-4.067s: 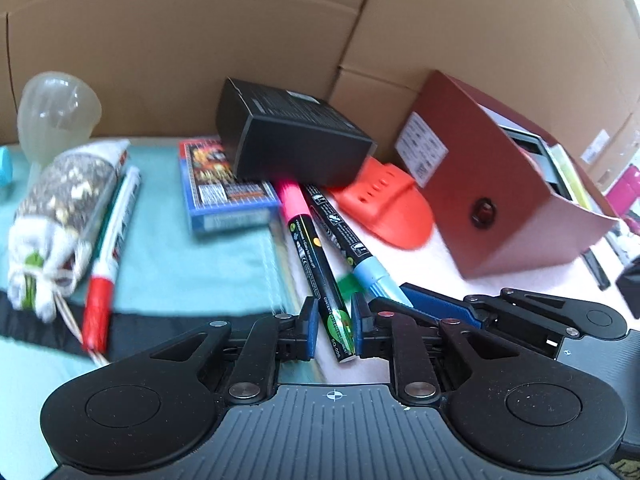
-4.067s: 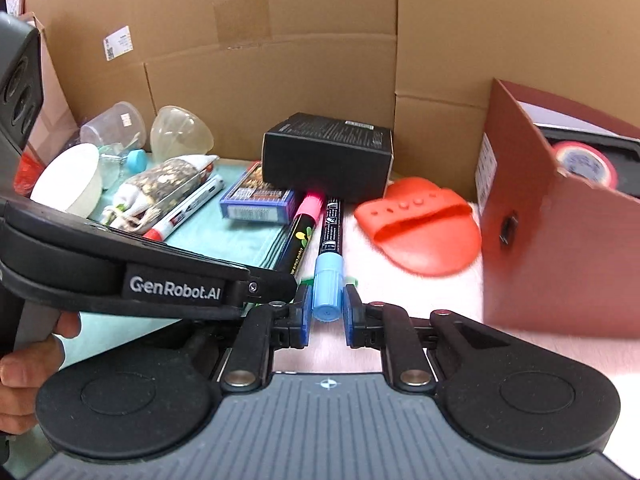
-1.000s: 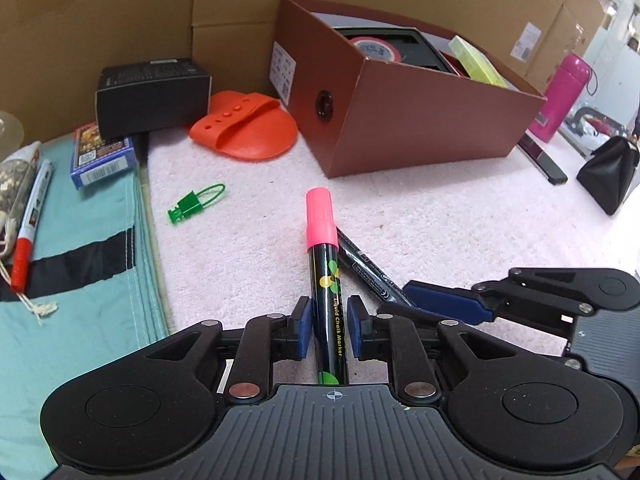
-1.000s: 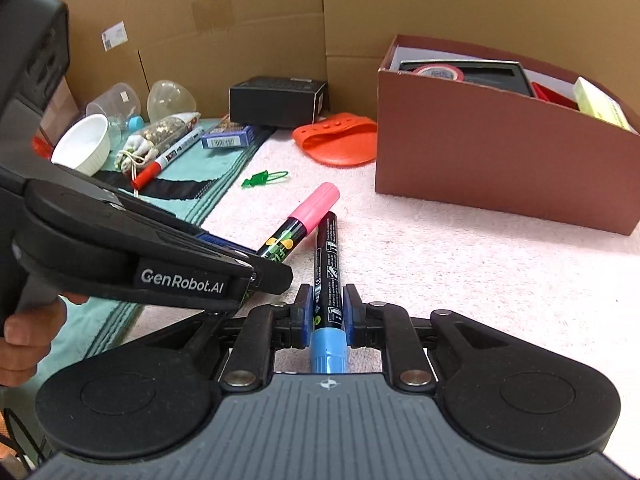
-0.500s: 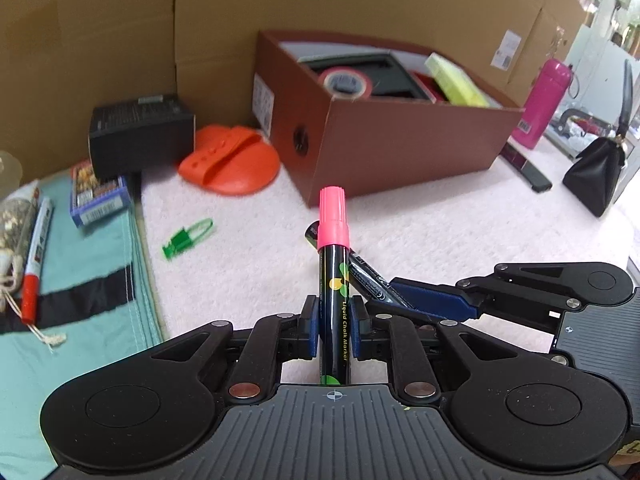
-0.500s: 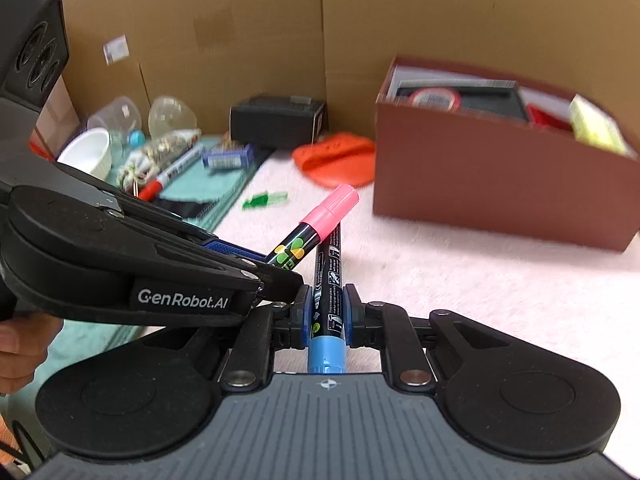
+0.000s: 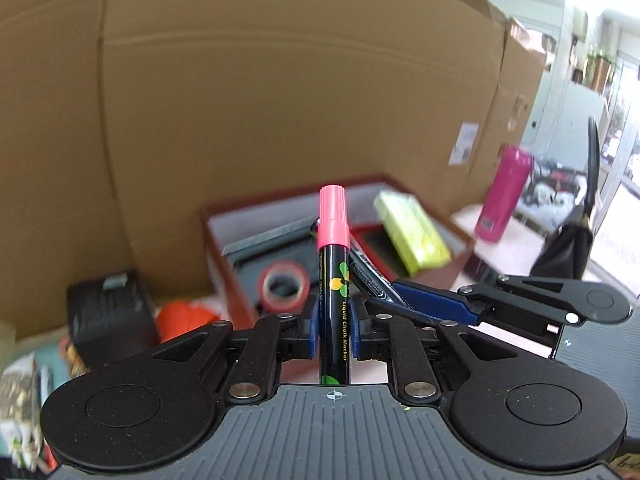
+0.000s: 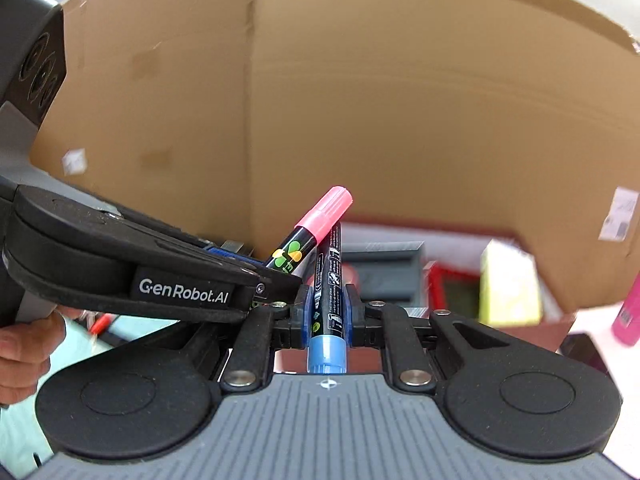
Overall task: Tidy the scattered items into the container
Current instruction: 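Lift both markers with both grippers toward the maroon box, then lower both markers into the maroon box and open both grippers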
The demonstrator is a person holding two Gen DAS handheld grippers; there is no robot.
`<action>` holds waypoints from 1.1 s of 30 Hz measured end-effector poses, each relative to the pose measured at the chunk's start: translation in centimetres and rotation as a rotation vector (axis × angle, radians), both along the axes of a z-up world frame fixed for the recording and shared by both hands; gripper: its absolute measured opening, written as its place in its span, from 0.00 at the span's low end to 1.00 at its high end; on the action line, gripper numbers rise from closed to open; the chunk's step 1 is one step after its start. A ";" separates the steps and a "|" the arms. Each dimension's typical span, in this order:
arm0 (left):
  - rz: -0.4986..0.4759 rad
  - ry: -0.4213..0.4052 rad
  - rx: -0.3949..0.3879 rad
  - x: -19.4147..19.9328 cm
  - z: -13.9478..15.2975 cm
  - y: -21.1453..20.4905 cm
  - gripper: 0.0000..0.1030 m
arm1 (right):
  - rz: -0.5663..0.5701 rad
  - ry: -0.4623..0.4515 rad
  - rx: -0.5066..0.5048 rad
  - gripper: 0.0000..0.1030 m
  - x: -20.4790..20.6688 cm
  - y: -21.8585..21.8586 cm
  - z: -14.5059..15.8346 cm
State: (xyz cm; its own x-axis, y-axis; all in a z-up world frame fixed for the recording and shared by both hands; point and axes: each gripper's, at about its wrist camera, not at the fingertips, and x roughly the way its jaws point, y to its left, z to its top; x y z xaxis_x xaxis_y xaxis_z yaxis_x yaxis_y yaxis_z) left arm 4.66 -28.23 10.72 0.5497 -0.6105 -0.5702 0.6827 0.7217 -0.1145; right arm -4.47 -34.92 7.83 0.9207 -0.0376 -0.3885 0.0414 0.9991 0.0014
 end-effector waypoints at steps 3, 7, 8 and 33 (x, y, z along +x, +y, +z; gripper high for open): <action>-0.010 -0.005 -0.014 2.2 0.8 -2.3 0.11 | -0.031 -0.024 0.018 0.18 1.8 -2.4 0.9; -0.015 0.012 -0.030 5.1 0.9 -4.8 0.12 | -0.059 -0.037 0.014 0.18 4.4 -5.0 1.1; -0.015 0.019 -0.032 5.7 0.7 -5.5 0.12 | -0.065 -0.039 0.014 0.18 5.0 -5.6 1.0; 0.041 0.026 0.039 9.0 -5.4 -9.9 0.99 | -0.117 0.031 -0.123 0.96 9.4 -9.2 -6.0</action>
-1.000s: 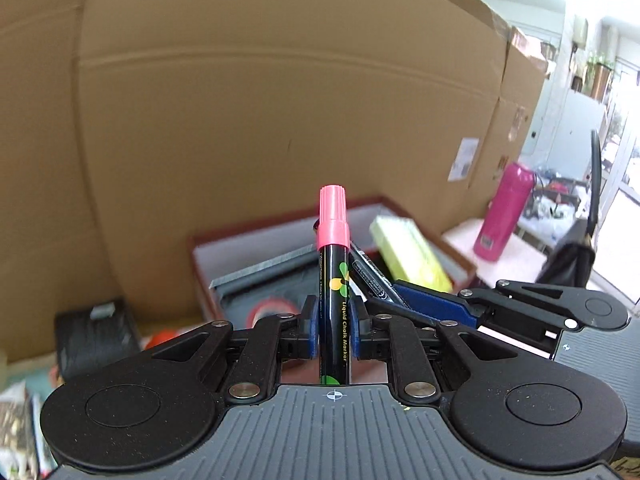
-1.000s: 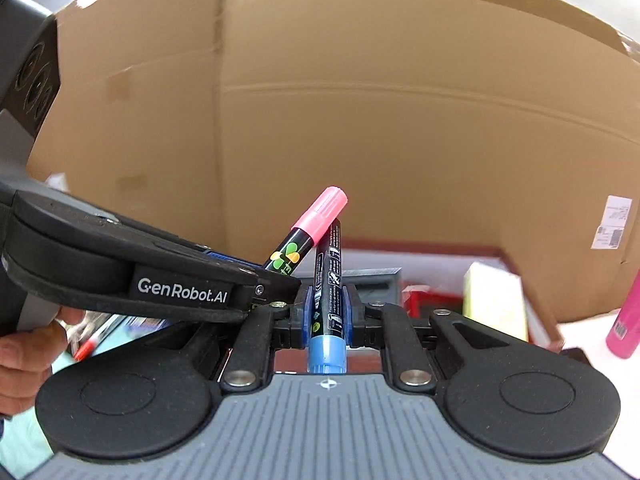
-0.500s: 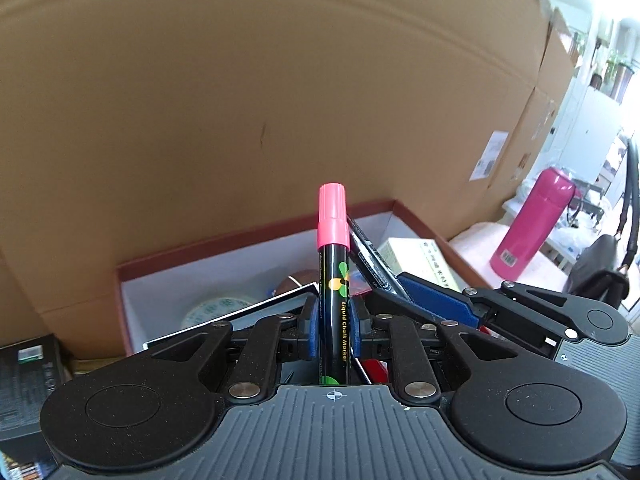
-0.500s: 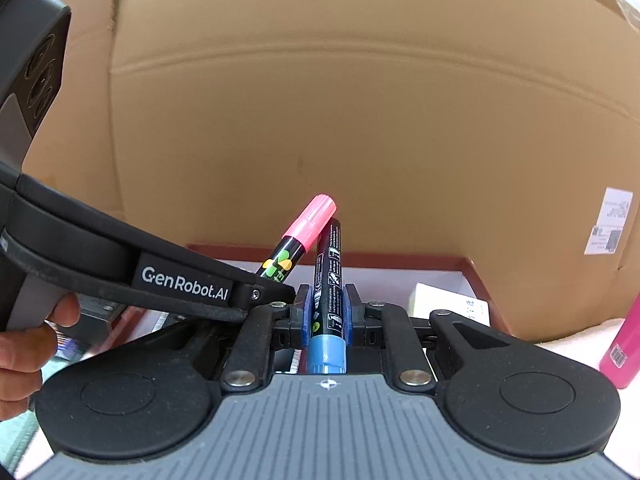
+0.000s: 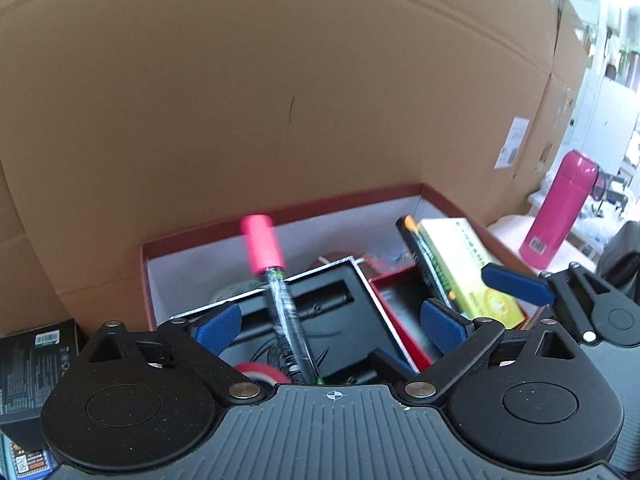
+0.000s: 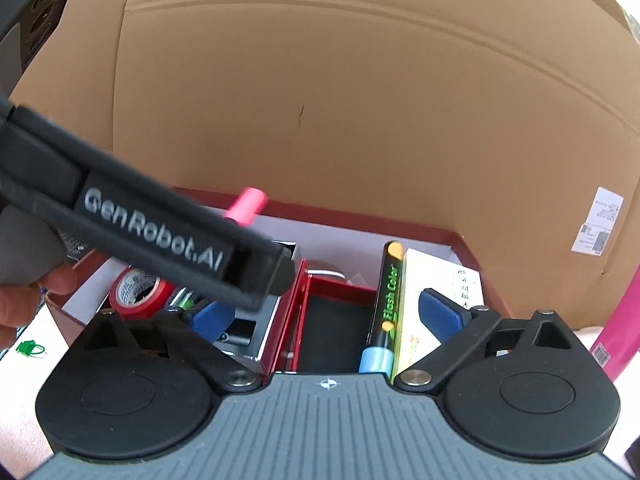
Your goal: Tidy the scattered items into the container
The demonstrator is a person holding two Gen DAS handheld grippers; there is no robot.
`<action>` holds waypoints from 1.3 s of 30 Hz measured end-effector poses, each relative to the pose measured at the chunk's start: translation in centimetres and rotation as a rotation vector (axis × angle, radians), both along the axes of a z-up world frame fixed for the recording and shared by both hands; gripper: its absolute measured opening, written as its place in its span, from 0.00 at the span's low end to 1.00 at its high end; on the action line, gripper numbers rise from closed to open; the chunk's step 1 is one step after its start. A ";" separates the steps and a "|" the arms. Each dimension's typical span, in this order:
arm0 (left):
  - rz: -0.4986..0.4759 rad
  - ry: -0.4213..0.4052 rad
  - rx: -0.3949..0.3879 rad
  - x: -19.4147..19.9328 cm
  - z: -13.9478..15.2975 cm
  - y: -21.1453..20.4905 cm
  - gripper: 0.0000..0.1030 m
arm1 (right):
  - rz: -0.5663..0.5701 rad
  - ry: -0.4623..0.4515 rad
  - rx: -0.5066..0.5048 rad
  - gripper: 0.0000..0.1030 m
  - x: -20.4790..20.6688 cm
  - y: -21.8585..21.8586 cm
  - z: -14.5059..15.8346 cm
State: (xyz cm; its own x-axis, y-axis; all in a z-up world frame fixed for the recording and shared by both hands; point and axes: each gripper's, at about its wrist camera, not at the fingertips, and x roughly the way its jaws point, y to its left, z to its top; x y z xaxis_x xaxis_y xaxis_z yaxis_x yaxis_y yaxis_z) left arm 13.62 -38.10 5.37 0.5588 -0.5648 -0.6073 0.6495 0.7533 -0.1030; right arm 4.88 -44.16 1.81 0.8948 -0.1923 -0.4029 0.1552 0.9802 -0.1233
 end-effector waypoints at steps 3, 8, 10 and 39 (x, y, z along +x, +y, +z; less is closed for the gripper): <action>0.000 0.009 0.003 -0.1 -0.1 -0.1 0.99 | -0.007 0.003 0.010 0.96 -0.1 -0.1 -0.2; 0.011 0.005 -0.003 -0.6 0.3 0.1 0.99 | -0.017 -0.006 0.003 0.99 -0.6 -0.1 0.2; 0.014 0.001 -0.005 -1.1 0.5 0.0 0.99 | -0.015 -0.009 0.000 0.99 -1.0 0.0 0.5; 0.106 -0.059 0.032 -12.1 1.1 5.8 0.99 | -0.074 0.013 -0.053 1.00 -11.4 4.2 3.3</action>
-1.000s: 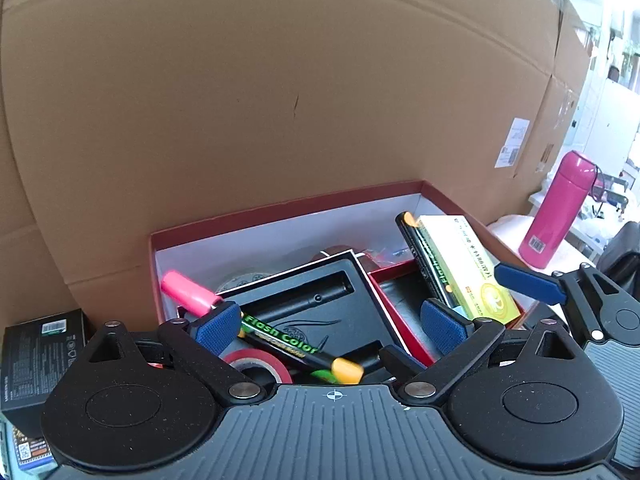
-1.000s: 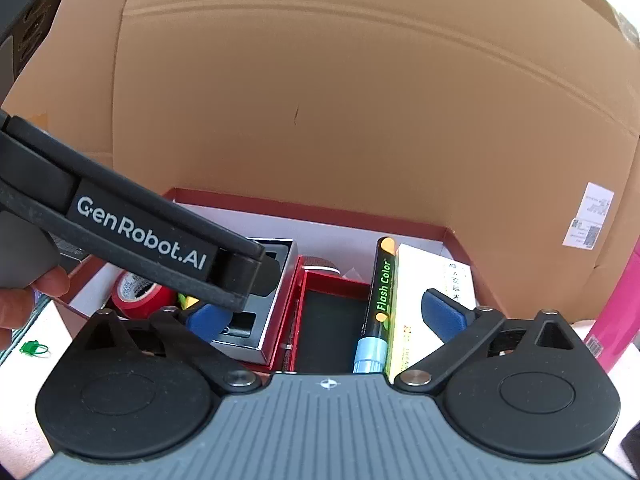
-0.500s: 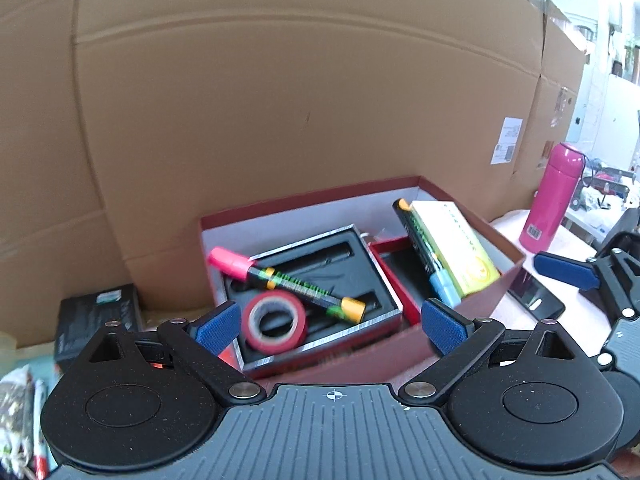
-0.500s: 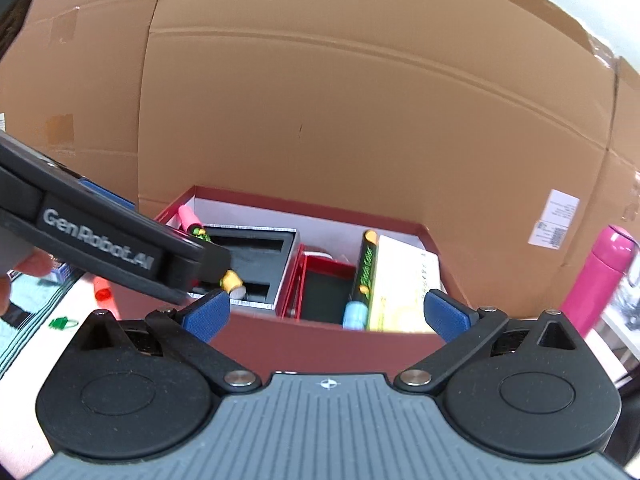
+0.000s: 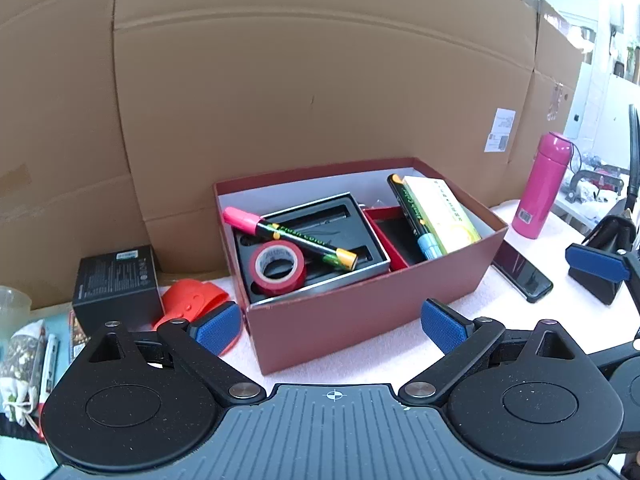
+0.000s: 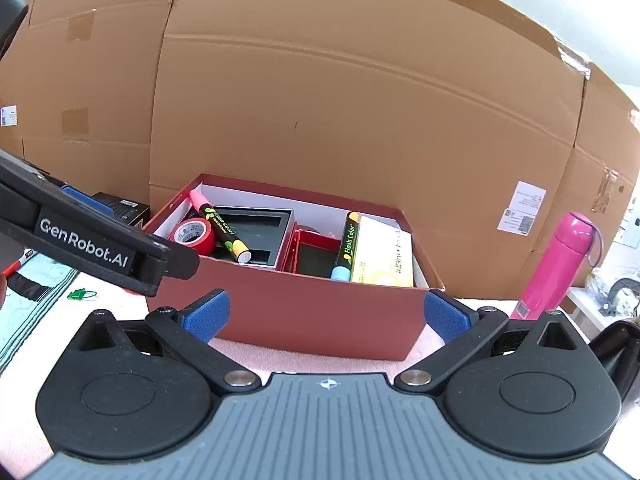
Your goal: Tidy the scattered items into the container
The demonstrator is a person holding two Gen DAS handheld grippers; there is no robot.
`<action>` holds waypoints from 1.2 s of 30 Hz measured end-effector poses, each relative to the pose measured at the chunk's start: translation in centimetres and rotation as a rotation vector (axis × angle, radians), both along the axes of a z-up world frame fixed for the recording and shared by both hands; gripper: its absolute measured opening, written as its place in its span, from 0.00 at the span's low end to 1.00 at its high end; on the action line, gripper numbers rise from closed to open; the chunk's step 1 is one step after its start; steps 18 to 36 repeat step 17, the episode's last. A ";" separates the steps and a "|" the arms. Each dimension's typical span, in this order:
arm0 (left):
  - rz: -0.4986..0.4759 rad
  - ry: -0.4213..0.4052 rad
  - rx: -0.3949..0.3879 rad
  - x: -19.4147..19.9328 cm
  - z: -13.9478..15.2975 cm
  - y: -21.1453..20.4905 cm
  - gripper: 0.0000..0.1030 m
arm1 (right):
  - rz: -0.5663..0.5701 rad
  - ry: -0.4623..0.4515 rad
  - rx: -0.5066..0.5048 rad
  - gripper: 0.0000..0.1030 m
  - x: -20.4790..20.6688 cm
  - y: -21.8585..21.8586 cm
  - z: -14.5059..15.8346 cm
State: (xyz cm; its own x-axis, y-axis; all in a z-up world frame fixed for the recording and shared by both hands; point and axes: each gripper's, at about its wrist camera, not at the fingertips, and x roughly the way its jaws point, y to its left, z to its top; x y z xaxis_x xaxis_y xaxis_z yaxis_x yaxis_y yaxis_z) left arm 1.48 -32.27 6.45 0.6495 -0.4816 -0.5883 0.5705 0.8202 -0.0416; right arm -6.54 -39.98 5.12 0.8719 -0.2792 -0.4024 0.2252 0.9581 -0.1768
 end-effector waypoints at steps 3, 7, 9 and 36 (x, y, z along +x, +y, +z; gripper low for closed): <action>0.010 -0.004 0.003 -0.5 -0.2 0.3 0.99 | -0.001 0.003 -0.001 1.00 -0.6 -0.1 0.0; 0.018 0.002 0.004 -0.8 -0.5 0.5 0.99 | -0.004 0.015 0.004 1.00 -0.8 -0.2 -0.2; 0.017 0.007 0.004 -0.9 -0.6 0.5 0.99 | -0.005 0.020 0.004 1.00 -0.8 -0.3 -0.4; 0.001 0.000 0.015 -1.1 -0.9 0.2 0.99 | 0.000 0.026 0.015 1.00 -0.8 -0.3 -0.7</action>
